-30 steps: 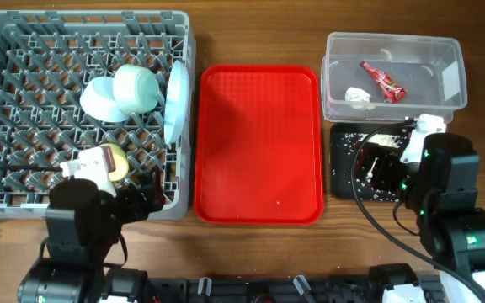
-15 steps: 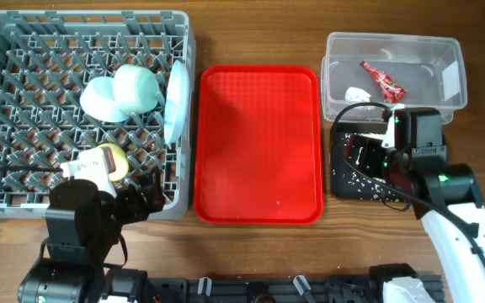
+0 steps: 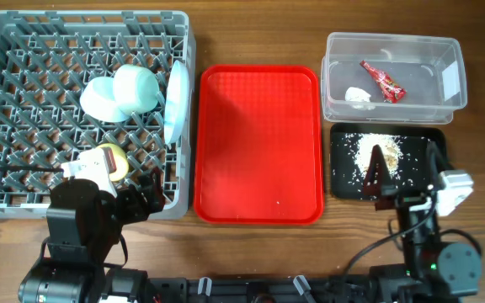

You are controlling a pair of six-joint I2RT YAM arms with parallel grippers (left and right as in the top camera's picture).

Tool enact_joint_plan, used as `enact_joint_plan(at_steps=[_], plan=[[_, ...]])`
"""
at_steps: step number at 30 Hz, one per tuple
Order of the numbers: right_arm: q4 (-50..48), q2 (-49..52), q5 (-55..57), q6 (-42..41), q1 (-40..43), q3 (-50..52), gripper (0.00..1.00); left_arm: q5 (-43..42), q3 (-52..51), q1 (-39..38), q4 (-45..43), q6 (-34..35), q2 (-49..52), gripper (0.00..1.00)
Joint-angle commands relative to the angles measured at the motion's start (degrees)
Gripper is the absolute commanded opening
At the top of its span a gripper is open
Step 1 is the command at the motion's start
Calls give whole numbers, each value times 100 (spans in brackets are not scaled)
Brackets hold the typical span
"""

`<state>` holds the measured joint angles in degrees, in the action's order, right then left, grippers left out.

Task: Sort waste into correct bins and load items into the dishwasher rack

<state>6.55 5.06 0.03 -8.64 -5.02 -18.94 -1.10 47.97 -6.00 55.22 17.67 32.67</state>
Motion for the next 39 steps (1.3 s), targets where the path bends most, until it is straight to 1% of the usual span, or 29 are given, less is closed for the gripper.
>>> enact_joint_plan(at_steps=[1, 3, 6, 8, 10, 13, 36, 39], plan=[[-970, -306, -157, 101, 4, 828, 100, 76, -28, -26, -15, -94, -37, 100], [-1733, -310, -157, 118, 4, 1373, 100, 76, -28, -26, -15, -94, -37, 100], [-2247, -389, -291, 216, 20, 1867, 100, 76, -28, -26, -17, -94, -37, 100], [-2055, -487, -686, 1106, 48, 1864, 99, 76, -28, -26, -15, -94, -37, 100], [-1685, -487, -986, 1469, 160, 1864, 100, 76, -28, -26, -15, -94, -37, 100], [-737, -487, -1327, 1440, 341, 1864, 100, 76, -28, -26, -15, -94, -37, 100], [-756, -485, -1320, 1464, 339, 1864, 100, 76, -28, -26, -15, -94, -37, 100], [-754, -485, -1320, 1464, 339, 1864, 100, 83, -31, -26, 46, -96, -170, 100]])
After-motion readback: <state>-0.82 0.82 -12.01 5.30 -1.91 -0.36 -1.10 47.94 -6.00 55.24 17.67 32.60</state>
